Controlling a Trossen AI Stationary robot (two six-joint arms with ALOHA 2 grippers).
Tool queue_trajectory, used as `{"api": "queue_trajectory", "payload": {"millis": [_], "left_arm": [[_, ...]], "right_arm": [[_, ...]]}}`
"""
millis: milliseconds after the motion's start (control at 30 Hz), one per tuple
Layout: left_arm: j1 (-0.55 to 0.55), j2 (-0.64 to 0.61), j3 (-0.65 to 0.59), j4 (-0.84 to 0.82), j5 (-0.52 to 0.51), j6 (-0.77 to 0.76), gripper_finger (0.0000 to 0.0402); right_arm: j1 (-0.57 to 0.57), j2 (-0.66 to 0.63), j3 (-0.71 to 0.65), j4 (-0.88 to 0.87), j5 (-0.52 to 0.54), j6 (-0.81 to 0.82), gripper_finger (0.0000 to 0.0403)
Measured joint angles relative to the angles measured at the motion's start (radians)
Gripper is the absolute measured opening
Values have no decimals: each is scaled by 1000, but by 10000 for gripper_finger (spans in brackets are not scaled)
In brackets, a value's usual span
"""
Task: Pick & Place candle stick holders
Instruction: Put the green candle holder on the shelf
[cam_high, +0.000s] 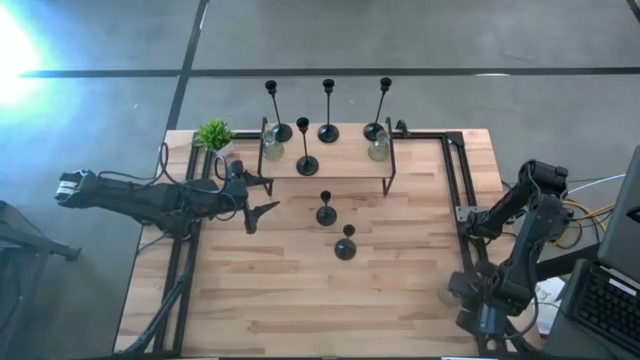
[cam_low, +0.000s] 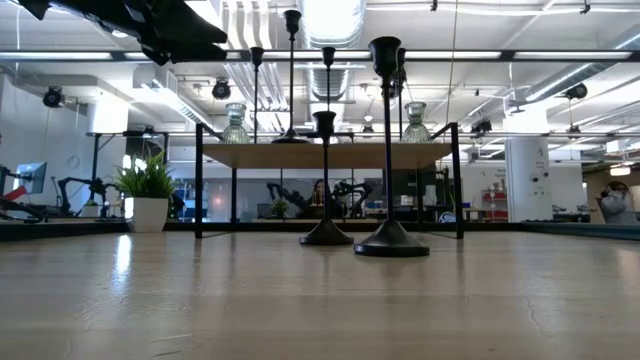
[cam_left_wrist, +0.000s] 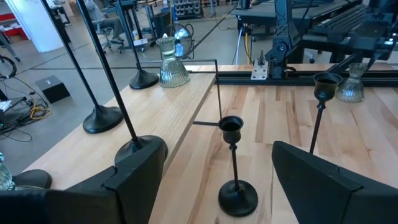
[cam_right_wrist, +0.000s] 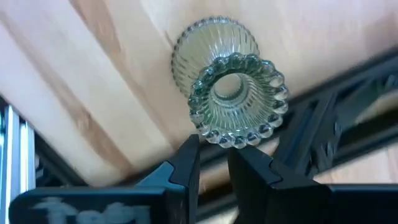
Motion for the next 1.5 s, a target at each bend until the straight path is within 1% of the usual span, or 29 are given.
{"api": "queue_trajectory", "payload": {"millis": [167,400,600,767,967,1133,1200,1367,1500], "left_arm": [[0,0,0,0,0,0,300],[0,-2,0,0,0,0,300],[0,-2,0,-6,0,0,300],[0,-2,0,-7,0,0,300],[0,-2,0,-7,0,0,300],[0,-2,0,-7,0,0,300],[0,-2,0,-7,0,0,300],[0,-2,0,-8,0,0,300],[0,-2,0,-8,0,0,300]], "right_arm": [[-5,13,-2,-1,119,16,75],[-36,13,-32,-7,243,49,73],[-56,13,-83,-2,273,94,83],[-58,13,-105,0,339,122,103],[-58,13,-120,1,468,138,141],[-60,13,-148,7,497,167,171],[-60,13,-155,15,526,176,181],[-60,13,-168,36,640,179,200],[-68,13,-185,53,677,178,205]]}}
